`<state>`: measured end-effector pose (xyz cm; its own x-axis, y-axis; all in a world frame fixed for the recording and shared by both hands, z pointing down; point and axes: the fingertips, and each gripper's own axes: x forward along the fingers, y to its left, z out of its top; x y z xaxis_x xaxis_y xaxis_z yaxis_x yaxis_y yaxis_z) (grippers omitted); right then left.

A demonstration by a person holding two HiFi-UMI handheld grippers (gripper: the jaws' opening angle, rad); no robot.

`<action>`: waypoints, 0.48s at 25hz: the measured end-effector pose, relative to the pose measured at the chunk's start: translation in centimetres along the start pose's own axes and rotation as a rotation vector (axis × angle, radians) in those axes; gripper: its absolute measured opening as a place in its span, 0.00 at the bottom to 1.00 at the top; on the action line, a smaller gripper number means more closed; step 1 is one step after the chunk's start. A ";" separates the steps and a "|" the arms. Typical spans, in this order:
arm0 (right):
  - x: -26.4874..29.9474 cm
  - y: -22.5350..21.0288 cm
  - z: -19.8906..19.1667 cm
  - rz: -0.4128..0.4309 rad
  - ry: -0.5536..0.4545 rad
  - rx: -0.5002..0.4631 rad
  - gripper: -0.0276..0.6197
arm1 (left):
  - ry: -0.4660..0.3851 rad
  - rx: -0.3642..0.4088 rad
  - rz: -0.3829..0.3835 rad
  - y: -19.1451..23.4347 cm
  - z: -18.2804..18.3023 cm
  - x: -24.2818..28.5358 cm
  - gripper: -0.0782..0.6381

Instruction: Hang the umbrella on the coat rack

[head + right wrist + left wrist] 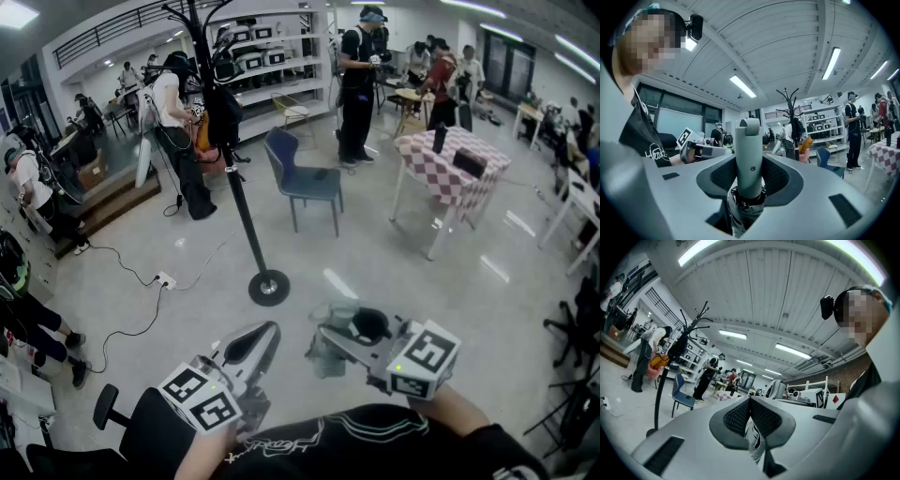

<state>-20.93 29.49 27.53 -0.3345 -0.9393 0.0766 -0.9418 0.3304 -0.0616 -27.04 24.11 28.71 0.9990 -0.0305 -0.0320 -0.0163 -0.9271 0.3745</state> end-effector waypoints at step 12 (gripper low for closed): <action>-1.5 -3.0 0.2 0.008 -0.016 -0.003 0.29 | 0.008 0.011 -0.006 -0.8 -0.1 3.4 0.11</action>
<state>-17.63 29.92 27.44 -0.3420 -0.9378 0.0601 -0.9391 0.3386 -0.0590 -23.58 24.76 28.45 0.9994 -0.0216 -0.0266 -0.0104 -0.9313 0.3641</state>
